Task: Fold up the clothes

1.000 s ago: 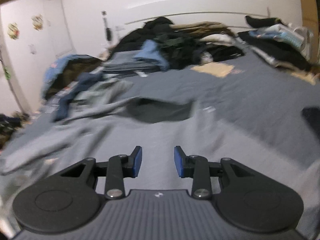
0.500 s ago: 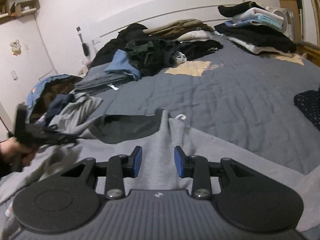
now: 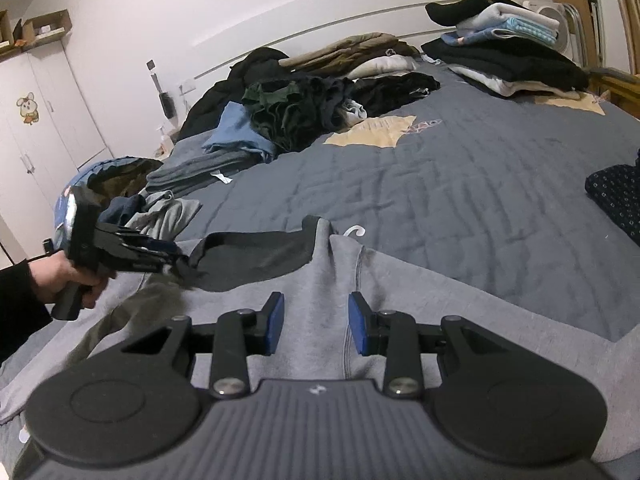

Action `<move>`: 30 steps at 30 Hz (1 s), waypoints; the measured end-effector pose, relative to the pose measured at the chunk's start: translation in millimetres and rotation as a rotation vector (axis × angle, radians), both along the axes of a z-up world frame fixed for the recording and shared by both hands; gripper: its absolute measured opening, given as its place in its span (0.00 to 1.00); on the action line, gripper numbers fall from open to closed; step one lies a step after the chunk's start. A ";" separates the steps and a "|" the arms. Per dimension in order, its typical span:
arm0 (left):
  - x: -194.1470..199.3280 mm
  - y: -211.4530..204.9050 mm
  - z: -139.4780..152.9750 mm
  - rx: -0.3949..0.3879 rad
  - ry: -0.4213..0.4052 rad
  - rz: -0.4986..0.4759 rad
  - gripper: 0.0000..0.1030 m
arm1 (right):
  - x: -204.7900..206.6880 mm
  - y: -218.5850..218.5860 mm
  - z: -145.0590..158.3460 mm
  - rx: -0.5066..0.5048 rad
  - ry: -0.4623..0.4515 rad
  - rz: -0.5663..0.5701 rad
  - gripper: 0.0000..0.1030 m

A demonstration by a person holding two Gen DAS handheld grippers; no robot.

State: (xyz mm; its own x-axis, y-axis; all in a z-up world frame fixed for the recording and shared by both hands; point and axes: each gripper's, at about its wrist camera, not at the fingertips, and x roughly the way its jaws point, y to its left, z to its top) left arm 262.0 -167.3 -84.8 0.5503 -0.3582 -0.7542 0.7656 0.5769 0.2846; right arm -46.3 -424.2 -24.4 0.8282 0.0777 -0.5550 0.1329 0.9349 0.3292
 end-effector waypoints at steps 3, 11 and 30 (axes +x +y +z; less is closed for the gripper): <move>-2.1 -13.8 -14.9 0.089 -0.014 -0.043 0.38 | -0.3 0.2 -0.4 0.005 -0.002 0.003 0.33; 17.1 -6.6 -2.0 -0.047 0.027 0.031 0.00 | 2.1 1.6 -1.5 0.017 -0.001 0.014 0.33; 3.1 -15.8 -18.6 0.008 0.117 0.021 0.44 | 4.1 5.5 -1.5 0.025 -0.004 0.030 0.33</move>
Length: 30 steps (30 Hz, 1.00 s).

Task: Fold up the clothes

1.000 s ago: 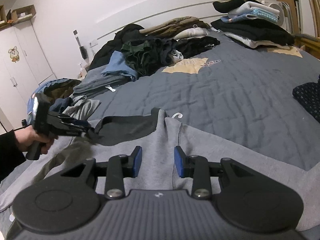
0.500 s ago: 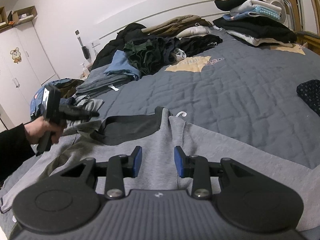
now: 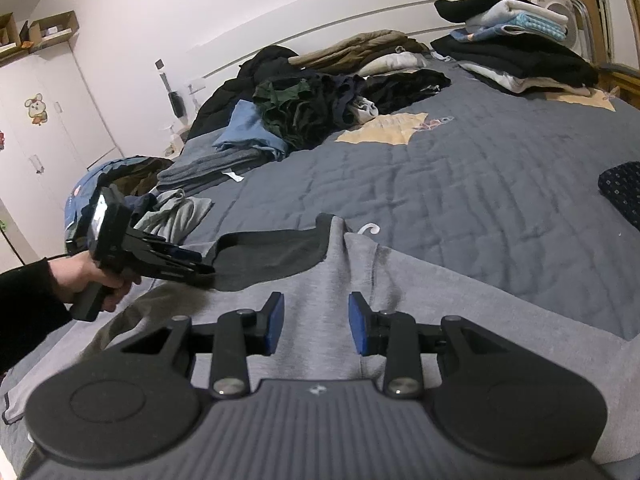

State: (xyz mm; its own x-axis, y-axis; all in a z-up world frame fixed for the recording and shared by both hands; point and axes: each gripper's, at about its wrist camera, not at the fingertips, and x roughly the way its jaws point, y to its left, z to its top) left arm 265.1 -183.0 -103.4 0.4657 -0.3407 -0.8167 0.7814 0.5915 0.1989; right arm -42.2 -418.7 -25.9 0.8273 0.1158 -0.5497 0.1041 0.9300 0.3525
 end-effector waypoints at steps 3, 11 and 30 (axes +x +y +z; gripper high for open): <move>-1.0 -5.6 -3.3 0.010 0.002 0.011 0.52 | 1.1 0.9 -0.1 0.004 0.003 0.002 0.33; 19.3 3.0 1.0 -0.065 0.020 0.123 0.08 | 0.5 0.8 1.3 0.004 -0.001 -0.003 0.33; -5.1 23.2 47.2 -0.291 -0.061 0.284 0.34 | -4.2 -28.2 -1.6 -0.078 0.031 -0.102 0.33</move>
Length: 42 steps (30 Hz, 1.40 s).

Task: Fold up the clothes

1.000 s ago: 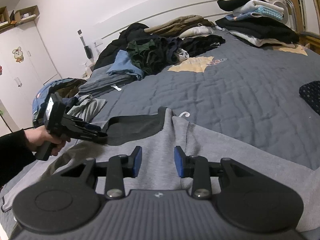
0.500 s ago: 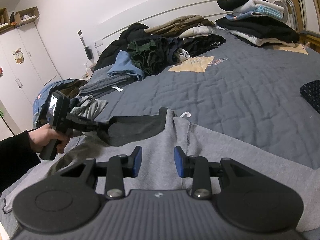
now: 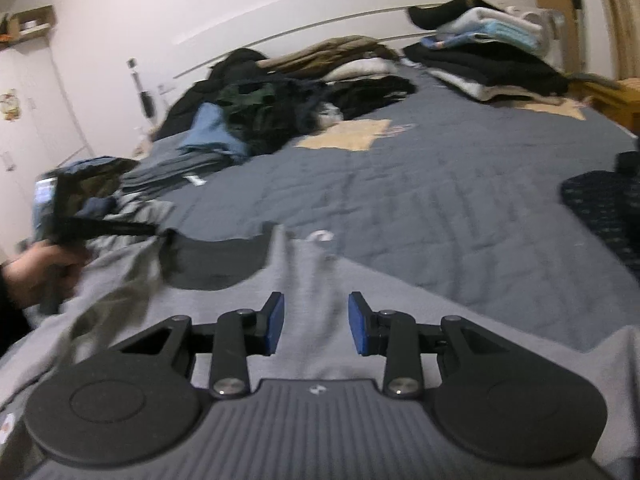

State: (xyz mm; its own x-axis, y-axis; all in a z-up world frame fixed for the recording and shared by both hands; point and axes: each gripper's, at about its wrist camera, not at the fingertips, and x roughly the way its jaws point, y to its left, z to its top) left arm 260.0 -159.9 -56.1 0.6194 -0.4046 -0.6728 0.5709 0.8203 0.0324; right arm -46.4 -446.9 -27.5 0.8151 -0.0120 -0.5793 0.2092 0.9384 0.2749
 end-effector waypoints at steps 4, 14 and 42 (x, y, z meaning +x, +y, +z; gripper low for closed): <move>-82.9 19.6 18.3 -0.013 -0.002 0.001 0.48 | -15.2 -27.0 8.9 -0.013 -0.009 -0.088 0.33; -246.9 66.2 14.9 -0.181 0.150 0.067 0.53 | -124.6 -81.4 25.9 -0.120 0.070 -0.299 0.36; -295.5 24.1 5.0 -0.133 0.073 -0.093 0.54 | -203.1 -62.7 3.4 -0.439 0.224 -0.448 0.02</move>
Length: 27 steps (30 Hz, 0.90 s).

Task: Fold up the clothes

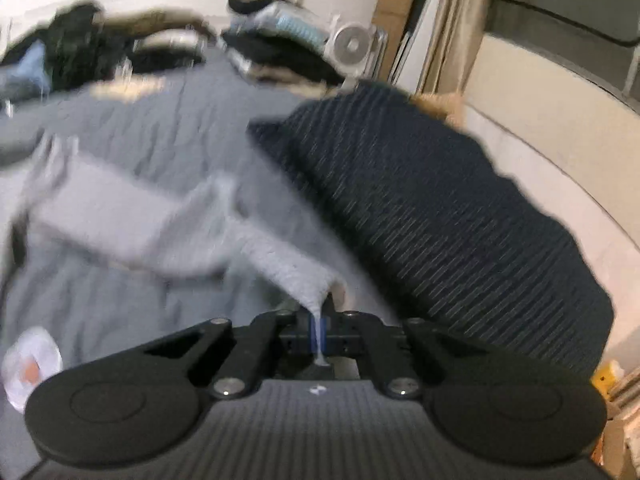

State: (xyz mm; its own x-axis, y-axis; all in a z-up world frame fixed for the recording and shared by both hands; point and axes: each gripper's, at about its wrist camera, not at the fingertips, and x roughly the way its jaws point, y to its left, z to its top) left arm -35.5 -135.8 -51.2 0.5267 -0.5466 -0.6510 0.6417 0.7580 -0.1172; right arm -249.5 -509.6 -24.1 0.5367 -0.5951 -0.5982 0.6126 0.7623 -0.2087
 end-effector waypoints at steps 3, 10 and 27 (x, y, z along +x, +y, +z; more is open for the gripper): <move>1.8 2.2 2.0 -0.008 0.001 0.003 0.54 | -10.2 -10.5 52.6 -0.215 -0.018 0.041 0.02; 4.2 6.9 4.3 -0.003 -0.016 -0.003 0.62 | 0.1 -74.8 91.6 -0.175 0.091 0.042 0.36; 9.0 25.1 11.3 0.017 -0.122 0.084 0.87 | 63.1 75.8 34.1 0.374 -0.265 0.285 0.50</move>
